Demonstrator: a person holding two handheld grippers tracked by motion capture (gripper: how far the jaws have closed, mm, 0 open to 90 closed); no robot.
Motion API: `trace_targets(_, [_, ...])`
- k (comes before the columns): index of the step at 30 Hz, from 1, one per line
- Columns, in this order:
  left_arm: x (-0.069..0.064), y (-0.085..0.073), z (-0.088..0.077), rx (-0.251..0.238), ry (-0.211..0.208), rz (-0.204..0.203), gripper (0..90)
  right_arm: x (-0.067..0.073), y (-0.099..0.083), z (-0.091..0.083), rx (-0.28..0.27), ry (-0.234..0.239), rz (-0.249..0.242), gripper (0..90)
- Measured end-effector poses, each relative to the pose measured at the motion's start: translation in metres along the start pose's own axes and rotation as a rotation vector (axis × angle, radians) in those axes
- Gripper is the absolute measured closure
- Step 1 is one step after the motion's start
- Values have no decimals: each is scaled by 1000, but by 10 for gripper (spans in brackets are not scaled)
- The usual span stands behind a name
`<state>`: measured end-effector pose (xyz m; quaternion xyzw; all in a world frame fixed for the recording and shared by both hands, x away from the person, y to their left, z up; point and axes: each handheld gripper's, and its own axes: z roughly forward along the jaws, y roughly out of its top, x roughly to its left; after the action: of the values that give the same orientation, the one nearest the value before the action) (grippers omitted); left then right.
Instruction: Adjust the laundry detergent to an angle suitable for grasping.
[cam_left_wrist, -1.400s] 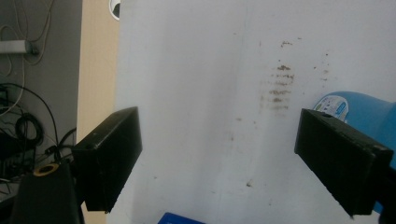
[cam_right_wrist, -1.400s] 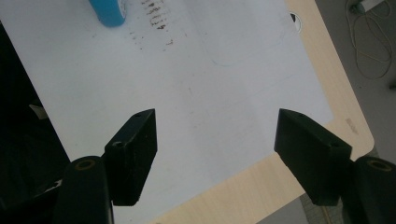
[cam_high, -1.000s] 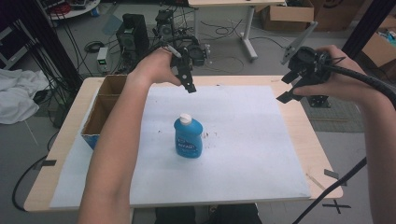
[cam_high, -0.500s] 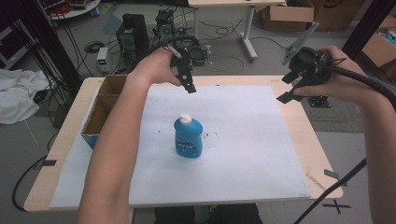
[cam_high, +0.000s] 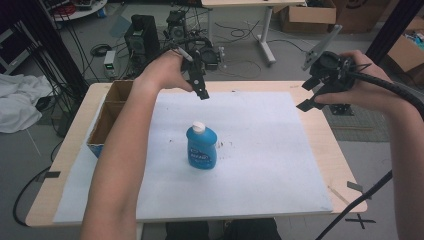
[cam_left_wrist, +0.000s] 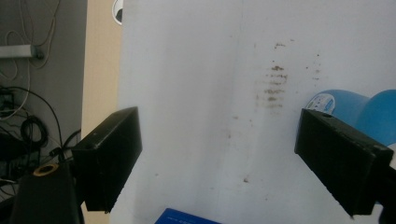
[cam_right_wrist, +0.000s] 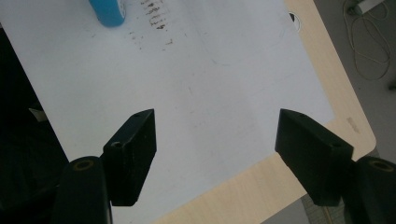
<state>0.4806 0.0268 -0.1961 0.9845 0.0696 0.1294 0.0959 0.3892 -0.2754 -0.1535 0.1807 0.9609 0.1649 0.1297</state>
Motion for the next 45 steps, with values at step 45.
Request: trace_targets(45, [-10, -1, -16, -3, 3, 1, 155, 1, -2, -1, -4, 1, -11, 289])
